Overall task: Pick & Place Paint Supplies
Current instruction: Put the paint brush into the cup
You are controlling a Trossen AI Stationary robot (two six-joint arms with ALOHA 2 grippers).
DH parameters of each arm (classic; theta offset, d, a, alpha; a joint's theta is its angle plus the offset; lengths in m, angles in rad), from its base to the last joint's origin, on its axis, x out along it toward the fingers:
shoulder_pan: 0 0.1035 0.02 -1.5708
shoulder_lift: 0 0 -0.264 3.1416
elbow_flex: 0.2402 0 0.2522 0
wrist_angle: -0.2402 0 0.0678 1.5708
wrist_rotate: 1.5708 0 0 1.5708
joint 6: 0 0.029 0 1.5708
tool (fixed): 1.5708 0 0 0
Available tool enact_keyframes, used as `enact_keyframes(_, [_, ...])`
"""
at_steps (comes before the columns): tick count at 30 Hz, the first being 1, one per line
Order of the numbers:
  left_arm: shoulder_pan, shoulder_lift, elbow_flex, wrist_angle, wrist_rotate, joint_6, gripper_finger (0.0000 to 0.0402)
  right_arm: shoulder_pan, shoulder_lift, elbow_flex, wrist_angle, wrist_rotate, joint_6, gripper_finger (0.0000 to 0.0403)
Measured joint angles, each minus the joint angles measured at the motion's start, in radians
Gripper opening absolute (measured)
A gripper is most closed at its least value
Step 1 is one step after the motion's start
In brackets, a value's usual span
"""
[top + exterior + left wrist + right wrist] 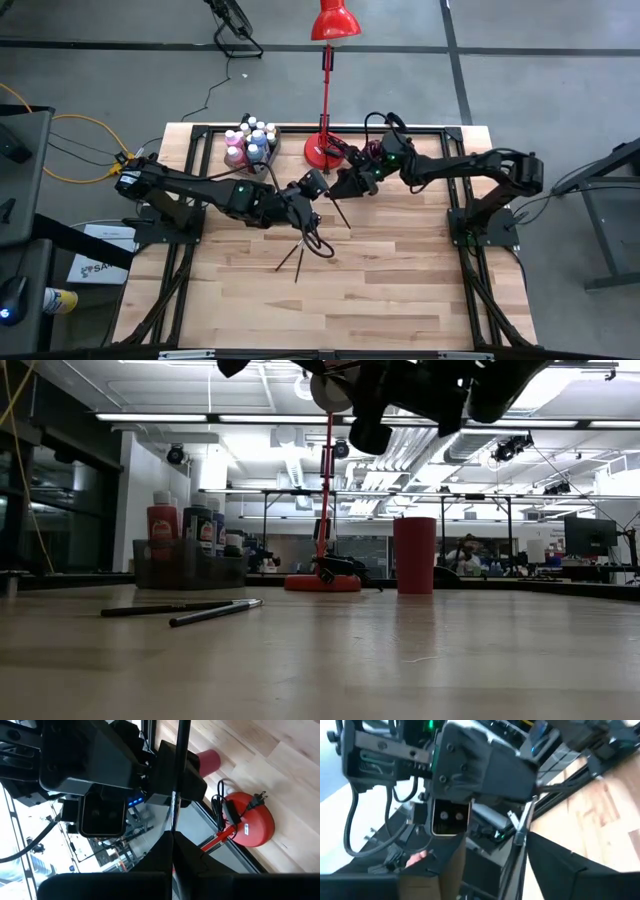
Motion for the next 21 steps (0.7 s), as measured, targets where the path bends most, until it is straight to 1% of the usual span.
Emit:
enact_keyframes(4, [0.000, 0.000, 0.000, 0.000, -0.001, -0.004, 0.0000, -0.004, 0.004, 0.007, -0.002, -0.007, -0.010, 0.0144])
enact_keyframes(10, [0.000, 0.000, 0.000, 0.008, -0.005, -0.030, 0.0000, -0.031, 0.005, 0.007, -0.017, -0.013, -0.023, 0.0027])
enact_keyframes(11, [0.000, 0.000, 0.001, 0.005, -0.006, -0.031, 0.0000, -0.031, 0.006, 0.007, -0.019, -0.014, -0.030, 0.0017])
enact_keyframes(15, [0.000, 0.000, 0.000, 0.004, -0.005, -0.034, 0.0002, -0.031, 0.006, 0.006, -0.042, 0.001, -0.049, 0.0012])
enact_keyframes(18, [0.000, 0.000, 0.000, 0.004, -0.008, -0.034, 0.0017, -0.030, 0.005, 0.006, -0.057, 0.014, -0.067, 0.0012])
enact_keyframes(19, [0.000, 0.000, 0.000, 0.003, -0.020, -0.035, 0.0026, -0.030, 0.004, 0.007, -0.069, 0.023, -0.080, 0.0012])
enact_keyframes(21, [0.000, 0.002, -0.001, -0.009, -0.084, -0.059, 0.0050, -0.037, 0.001, 0.007, -0.110, 0.050, -0.107, 0.0012])
